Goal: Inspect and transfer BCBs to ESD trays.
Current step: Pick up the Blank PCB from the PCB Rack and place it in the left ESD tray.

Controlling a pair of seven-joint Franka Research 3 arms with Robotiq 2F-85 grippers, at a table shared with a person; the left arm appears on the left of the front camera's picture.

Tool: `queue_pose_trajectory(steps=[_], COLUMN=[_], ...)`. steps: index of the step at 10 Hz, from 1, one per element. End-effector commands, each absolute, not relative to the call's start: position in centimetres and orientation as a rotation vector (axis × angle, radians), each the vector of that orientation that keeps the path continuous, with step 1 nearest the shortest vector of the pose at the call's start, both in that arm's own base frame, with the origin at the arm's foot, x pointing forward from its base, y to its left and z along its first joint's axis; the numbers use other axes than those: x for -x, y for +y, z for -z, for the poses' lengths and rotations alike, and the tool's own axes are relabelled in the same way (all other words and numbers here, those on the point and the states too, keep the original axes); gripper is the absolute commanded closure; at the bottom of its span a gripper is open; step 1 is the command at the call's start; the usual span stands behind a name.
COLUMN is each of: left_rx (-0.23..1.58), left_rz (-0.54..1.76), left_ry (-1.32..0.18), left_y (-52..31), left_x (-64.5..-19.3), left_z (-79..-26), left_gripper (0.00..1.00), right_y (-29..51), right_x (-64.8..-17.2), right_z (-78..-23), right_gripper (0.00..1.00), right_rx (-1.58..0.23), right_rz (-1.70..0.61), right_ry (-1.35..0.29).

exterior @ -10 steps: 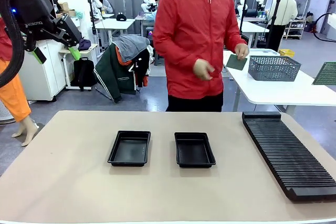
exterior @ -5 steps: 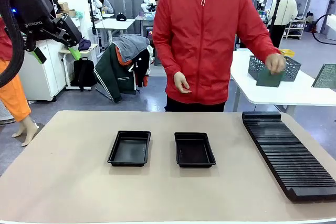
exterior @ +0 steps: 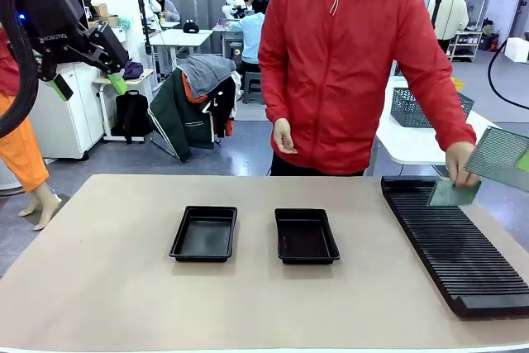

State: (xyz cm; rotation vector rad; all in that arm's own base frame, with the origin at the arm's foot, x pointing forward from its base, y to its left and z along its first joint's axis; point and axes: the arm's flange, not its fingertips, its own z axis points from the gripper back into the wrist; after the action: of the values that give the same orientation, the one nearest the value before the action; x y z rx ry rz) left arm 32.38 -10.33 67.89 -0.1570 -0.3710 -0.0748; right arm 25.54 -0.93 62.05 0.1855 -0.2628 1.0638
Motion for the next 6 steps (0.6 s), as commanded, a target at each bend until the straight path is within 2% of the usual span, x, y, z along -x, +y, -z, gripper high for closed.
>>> queue_pose_trajectory(steps=[1, 6], left_rx=[0.155, 0.155], left_rz=[0.068, 0.068], left_ry=[-0.371, -0.371], left_y=[-10.3, -10.3], left_x=[-32.3, -32.3], left_z=[-67.8, -67.8], left_gripper=[0.0, 0.0], right_y=[1.3, 6.1], right_x=[-24.6, -22.8], right_z=[-61.0, -59.1], right_gripper=[0.97, 0.97], right_rx=[-0.274, -0.353], right_rz=[-0.941, -0.855], right_ry=[-0.322, -0.302])
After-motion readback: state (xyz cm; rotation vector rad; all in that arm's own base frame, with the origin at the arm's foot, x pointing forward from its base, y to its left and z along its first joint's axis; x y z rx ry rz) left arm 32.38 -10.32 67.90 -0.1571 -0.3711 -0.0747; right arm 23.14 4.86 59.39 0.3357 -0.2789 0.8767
